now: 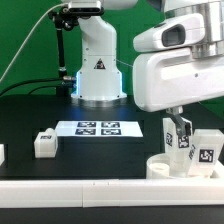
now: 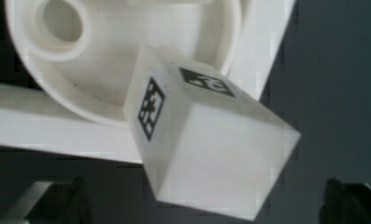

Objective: Assemble stool

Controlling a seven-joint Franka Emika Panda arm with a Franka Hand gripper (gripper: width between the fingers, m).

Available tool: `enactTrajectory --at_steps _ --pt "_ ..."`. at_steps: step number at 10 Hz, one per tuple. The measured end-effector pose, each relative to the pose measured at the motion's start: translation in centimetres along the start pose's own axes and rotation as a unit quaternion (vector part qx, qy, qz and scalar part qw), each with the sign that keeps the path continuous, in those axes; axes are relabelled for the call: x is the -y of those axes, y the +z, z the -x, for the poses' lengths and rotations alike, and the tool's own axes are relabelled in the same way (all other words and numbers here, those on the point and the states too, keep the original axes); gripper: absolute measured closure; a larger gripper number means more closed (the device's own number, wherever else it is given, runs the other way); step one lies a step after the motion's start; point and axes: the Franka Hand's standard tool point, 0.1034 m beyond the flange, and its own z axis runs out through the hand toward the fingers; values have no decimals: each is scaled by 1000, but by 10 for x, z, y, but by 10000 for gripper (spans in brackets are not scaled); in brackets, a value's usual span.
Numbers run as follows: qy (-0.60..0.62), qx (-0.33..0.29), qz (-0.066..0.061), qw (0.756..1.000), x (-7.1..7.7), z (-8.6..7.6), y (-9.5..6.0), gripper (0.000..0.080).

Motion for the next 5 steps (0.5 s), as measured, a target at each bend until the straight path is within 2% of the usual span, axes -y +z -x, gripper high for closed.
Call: enactTrajectory --at_steps 1,2,5 --pt "-102 12 9 995 5 1 4 150" --pt "-198 34 23 979 15 0 9 150" --pt "-291 43 31 955 5 2 9 150"
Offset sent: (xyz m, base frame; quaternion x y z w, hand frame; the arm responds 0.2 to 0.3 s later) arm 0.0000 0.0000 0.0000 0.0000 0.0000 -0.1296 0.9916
